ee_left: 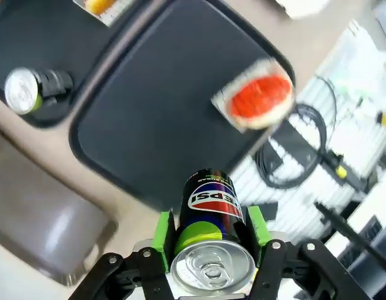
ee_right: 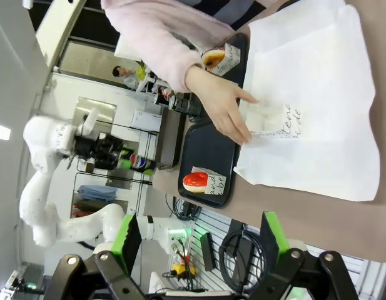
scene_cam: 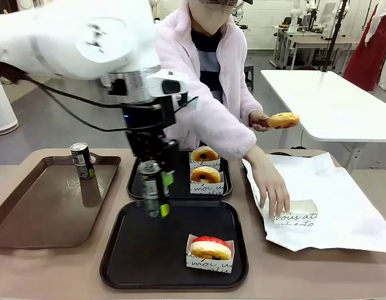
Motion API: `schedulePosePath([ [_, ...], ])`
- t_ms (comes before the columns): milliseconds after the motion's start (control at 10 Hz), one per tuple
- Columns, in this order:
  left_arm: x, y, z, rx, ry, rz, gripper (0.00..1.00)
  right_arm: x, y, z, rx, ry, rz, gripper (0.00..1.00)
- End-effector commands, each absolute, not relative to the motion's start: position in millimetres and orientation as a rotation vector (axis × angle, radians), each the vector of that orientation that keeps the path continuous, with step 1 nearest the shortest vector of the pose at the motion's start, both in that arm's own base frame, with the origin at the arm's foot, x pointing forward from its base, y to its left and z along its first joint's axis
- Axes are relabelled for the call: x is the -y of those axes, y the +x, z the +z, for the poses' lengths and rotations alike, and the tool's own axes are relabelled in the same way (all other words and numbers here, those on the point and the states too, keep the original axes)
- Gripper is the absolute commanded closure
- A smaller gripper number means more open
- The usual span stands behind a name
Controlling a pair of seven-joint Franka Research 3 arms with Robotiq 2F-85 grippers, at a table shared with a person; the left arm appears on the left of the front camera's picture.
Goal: Set up donuts and drinks on trays.
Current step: Pick up one Pepsi coke from the Handle tray and place it on the Flat Tray without a Pepsi coke.
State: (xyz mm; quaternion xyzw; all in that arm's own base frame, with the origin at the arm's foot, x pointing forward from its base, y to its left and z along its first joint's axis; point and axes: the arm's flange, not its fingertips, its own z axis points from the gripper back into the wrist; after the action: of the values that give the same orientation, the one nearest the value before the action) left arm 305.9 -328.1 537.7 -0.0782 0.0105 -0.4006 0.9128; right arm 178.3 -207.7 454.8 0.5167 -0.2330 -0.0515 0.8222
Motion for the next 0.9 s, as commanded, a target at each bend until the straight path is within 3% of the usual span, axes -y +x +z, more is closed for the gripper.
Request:
schedulePosePath([
  [0, 278.5, 252.0, 558.0, 0.023, -0.173, -0.831, 0.43, 207.7, 180.9, 456.8, 0.522, 1.122, -0.099, 0.00],
  [800, 272.3, 251.6, 560.8, 0.034, -0.134, -0.804, 0.43, 207.7, 180.9, 456.8, 0.522, 1.122, -0.099, 0.00],
])
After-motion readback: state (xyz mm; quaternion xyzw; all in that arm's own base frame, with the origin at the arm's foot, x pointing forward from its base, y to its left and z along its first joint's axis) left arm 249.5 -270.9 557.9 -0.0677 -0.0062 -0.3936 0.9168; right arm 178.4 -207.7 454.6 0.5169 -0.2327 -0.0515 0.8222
